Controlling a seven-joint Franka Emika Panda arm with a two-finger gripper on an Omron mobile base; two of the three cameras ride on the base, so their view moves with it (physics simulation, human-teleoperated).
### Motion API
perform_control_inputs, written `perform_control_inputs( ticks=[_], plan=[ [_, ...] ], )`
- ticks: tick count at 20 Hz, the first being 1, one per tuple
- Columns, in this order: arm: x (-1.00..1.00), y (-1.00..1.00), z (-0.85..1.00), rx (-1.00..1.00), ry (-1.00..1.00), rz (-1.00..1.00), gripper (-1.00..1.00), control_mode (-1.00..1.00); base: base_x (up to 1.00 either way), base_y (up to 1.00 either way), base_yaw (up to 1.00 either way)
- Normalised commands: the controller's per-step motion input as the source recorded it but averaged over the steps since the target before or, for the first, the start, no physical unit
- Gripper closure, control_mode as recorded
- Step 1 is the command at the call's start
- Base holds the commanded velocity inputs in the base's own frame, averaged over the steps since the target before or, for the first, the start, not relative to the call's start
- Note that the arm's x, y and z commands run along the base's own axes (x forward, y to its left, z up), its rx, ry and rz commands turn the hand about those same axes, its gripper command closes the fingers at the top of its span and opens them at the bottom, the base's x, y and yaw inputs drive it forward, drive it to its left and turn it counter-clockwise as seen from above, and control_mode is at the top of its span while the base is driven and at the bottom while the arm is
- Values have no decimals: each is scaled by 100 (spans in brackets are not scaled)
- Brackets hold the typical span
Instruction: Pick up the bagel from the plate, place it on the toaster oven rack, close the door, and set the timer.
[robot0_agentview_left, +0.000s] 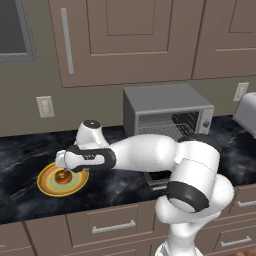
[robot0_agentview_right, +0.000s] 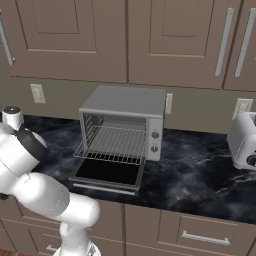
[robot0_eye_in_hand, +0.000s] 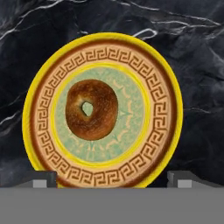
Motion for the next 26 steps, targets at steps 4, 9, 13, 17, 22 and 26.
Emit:
perform_control_inputs(
  ticks=[4, 9, 13, 17, 22, 26],
  plan=[
    [15, 18, -19, 0, 0, 0, -100, -100, 0, 0, 0],
    [14, 7, -15, 0, 0, 0, -100, -100, 0, 0, 0],
    [13, 2, -12, 0, 0, 0, -100, -100, 0, 0, 0],
    [6, 1, -10, 1, 0, 0, -100, -100, 0, 0, 0],
    [1, 1, -12, 2, 0, 0, -100, -100, 0, 0, 0],
    [5, 3, -12, 3, 0, 0, -100, -100, 0, 0, 0]
  ],
)
